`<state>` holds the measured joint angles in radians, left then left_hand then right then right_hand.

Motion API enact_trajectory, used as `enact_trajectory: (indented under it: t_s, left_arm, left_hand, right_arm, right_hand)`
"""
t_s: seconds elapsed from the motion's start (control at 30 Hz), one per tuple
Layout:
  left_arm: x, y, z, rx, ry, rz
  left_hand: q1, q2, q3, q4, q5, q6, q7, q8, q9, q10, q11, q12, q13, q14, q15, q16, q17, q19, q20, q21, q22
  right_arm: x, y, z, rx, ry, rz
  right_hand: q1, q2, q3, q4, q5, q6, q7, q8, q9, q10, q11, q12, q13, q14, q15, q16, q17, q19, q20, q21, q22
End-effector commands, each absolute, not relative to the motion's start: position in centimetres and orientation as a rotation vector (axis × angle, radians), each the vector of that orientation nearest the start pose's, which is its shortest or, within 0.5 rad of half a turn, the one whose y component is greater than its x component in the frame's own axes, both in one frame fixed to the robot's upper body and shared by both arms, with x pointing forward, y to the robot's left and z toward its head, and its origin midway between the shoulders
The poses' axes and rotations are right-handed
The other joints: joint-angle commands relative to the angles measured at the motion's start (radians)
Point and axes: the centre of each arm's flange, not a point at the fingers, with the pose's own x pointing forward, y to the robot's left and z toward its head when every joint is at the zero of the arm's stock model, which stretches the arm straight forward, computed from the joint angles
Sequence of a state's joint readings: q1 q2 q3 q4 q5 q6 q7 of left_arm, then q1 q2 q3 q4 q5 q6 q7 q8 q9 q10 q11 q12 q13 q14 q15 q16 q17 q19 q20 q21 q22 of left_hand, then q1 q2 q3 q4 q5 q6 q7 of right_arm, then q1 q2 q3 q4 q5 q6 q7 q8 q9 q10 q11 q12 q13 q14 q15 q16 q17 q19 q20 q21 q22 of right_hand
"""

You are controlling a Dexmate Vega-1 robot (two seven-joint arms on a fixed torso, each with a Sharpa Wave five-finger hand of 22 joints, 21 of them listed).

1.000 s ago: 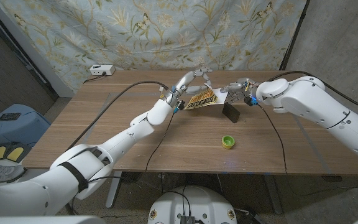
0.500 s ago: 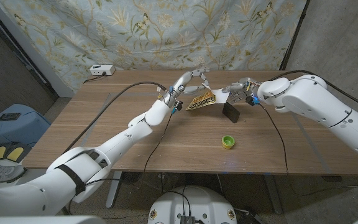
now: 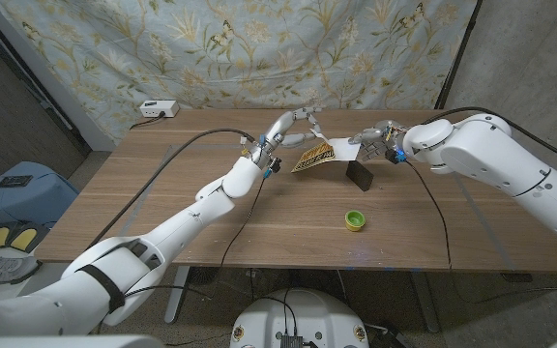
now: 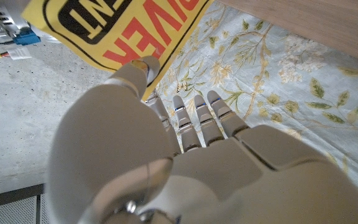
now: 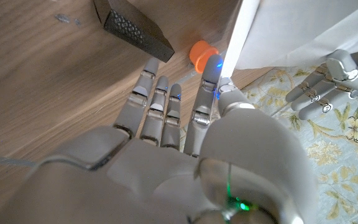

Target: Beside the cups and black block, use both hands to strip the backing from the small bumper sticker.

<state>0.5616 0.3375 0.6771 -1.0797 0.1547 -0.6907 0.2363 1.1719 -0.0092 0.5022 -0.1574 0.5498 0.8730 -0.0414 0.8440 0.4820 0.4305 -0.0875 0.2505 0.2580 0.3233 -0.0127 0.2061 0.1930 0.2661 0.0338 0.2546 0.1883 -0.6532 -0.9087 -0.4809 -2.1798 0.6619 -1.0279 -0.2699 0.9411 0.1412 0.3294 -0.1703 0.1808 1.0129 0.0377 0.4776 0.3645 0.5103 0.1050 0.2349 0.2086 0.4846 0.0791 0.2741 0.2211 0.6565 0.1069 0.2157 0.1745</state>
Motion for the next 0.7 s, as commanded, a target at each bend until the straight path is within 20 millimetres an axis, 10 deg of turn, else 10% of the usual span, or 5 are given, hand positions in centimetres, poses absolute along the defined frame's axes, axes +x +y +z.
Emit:
enact_trajectory:
  t_s: [0.03, 0.7]
  left_arm:
    - [62.3, 10.6, 3.2, 0.613, -1.106, -0.315]
    - [63.0, 10.6, 3.4, 0.612, -1.098, -0.311]
  left_hand:
    - [-0.005, 0.000, 0.008, 0.002, 0.006, 0.000, 0.003, 0.008, 0.002, 0.007, -0.002, -0.001, 0.006, -0.005, -0.004, -0.006, 0.004, -0.005, -0.004, -0.001, 0.004]
    - [-0.007, -0.001, 0.010, 0.001, 0.006, -0.002, 0.004, 0.017, 0.000, 0.010, -0.004, -0.002, 0.008, -0.006, -0.006, -0.006, 0.004, -0.007, -0.007, -0.003, 0.004]
  right_arm:
    - [53.9, -24.0, 6.3, -0.665, -0.061, 0.076]
    - [54.5, -25.5, 6.6, -0.656, -0.039, 0.030]
  right_hand:
    - [0.013, -0.001, 0.001, 0.005, 0.002, 0.000, 0.004, 0.004, 0.004, 0.013, -0.001, 0.000, 0.004, 0.006, -0.008, 0.010, 0.003, 0.002, -0.006, -0.005, 0.004]
    - [0.020, 0.000, -0.002, 0.008, 0.002, -0.002, 0.002, 0.006, 0.005, 0.016, -0.003, -0.004, 0.005, 0.008, -0.011, 0.013, 0.007, 0.002, -0.007, -0.005, 0.004]
